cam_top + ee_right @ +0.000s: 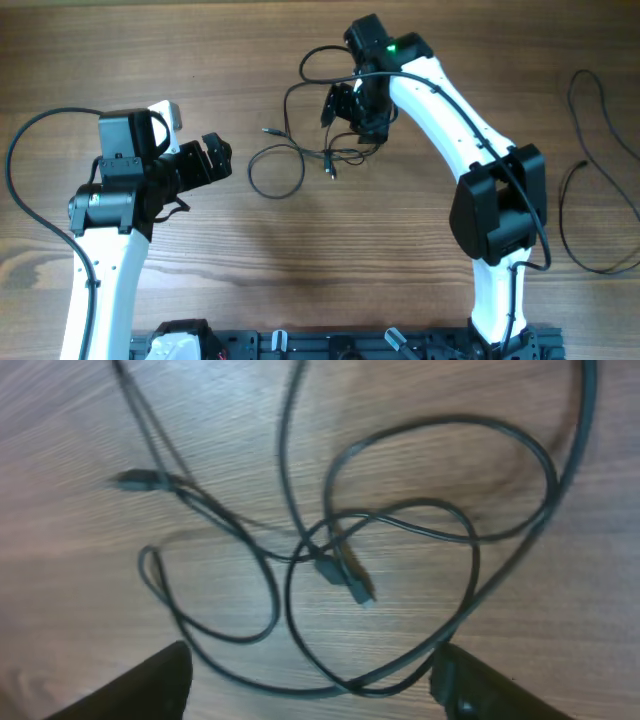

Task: Untangle cables
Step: 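Grasp the cable loop with the right gripper and pull it up-right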

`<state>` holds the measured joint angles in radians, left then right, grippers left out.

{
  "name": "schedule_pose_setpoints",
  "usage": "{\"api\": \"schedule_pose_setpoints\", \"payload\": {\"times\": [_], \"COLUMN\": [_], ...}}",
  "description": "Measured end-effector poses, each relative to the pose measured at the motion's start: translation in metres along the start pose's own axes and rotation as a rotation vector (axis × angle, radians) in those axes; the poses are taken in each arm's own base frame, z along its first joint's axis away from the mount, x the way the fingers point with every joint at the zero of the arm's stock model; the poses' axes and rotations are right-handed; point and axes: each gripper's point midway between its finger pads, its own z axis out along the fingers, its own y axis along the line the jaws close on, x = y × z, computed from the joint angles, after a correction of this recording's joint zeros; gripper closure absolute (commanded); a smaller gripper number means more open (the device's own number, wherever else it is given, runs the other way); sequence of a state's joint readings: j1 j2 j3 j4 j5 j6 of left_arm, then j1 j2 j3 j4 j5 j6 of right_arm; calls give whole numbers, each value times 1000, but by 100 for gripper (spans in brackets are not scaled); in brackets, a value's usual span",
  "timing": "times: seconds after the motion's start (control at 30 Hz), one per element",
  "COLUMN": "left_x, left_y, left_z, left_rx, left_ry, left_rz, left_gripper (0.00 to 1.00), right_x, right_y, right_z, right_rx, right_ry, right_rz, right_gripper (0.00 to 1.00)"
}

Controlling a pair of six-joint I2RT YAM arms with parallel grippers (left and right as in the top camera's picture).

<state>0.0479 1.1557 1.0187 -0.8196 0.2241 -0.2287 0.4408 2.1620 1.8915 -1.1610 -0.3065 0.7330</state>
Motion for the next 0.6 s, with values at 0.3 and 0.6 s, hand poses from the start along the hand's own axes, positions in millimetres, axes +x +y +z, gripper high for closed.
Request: {"api": "schedule_pose_setpoints", "payload": {"times": [0.3,0.6], "left_x": [0,0], "left_y": [0,0], "left_z": [0,0], "left_rx": [0,0], "left_ry": [0,0], "left_rz": [0,0], "left_gripper": [0,0], "right_x": [15,11], "right_y": [-51,-52], "right_z": [43,55], "right_rx": [152,129], "right_ry": [32,10], "right_rz": [153,183], "right_gripper": [47,94]}}
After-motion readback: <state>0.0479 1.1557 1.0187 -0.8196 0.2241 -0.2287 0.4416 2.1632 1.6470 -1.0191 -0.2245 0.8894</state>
